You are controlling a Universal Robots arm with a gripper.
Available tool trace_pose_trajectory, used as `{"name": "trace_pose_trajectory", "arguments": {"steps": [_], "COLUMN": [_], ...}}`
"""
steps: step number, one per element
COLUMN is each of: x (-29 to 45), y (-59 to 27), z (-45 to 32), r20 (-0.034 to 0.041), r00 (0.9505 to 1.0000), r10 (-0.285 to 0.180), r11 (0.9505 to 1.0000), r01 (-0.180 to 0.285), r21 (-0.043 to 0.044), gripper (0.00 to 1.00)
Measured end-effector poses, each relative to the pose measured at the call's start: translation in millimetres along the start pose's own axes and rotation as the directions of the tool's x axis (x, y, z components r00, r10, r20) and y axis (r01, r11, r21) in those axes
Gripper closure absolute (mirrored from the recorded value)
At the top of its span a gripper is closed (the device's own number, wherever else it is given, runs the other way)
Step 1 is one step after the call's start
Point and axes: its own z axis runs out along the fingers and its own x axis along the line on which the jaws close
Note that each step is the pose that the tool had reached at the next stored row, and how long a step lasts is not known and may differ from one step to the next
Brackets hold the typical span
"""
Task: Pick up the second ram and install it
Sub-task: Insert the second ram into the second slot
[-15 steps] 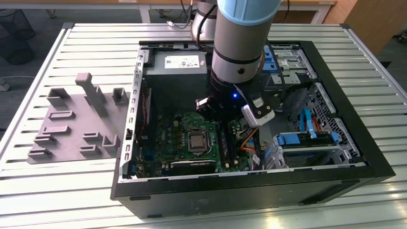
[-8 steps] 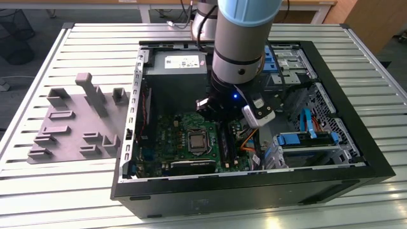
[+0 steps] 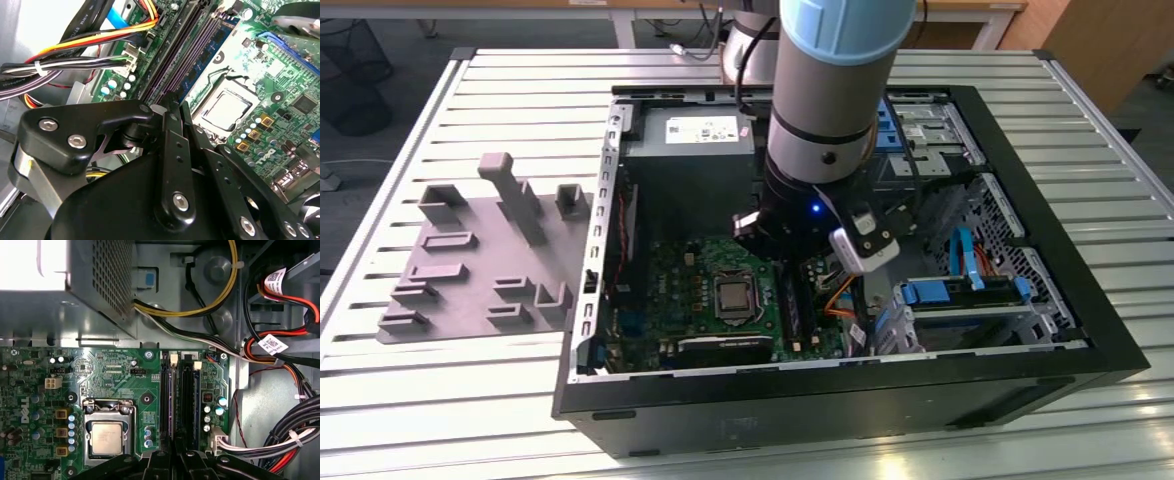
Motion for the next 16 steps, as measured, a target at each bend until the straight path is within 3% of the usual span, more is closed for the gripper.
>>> {"name": "trace_pose_trajectory", "arguments": {"steps": [16], "x": [-1.8], "y": [0.1], "z": [2.3], "r20": [0.0], "r00": [1.0], "r10": [0.002], "r11": [1.0], "r01": [-0.002], "r21": [-0.0002], "gripper": [0.86]}}
